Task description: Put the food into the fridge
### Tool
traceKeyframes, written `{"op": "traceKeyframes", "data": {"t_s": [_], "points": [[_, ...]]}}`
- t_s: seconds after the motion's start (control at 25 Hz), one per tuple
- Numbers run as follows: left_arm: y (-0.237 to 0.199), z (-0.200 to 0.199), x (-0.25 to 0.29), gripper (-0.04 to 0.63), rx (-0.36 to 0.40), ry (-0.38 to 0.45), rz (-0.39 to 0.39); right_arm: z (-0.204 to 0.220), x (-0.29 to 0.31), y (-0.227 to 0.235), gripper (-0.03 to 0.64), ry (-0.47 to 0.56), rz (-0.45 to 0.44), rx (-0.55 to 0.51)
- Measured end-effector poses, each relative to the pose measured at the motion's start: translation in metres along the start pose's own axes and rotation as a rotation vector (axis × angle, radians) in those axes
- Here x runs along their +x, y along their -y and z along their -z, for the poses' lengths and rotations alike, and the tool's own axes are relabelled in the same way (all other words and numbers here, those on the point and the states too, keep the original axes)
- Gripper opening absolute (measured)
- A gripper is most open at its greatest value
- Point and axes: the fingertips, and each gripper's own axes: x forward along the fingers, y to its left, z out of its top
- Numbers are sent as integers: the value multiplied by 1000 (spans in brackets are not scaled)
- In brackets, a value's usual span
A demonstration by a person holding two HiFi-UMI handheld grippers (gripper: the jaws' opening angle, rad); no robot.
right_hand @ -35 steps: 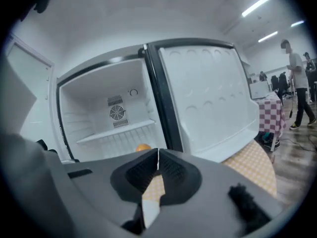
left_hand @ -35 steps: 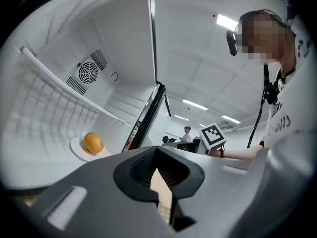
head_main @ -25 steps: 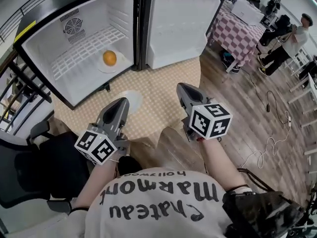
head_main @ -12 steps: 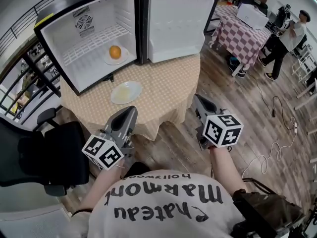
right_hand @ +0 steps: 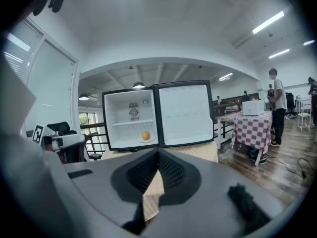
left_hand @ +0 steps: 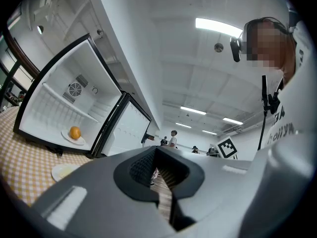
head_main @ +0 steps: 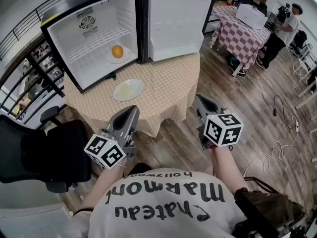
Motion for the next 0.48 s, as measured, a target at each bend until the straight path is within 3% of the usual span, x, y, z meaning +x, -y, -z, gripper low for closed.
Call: {"op": "traceKeyframes", "data": {"t_s": [0.48], "points": [[-6,5,-8,0,-9,2,-5,10,1,-9,15,-17,8,-27]]}}
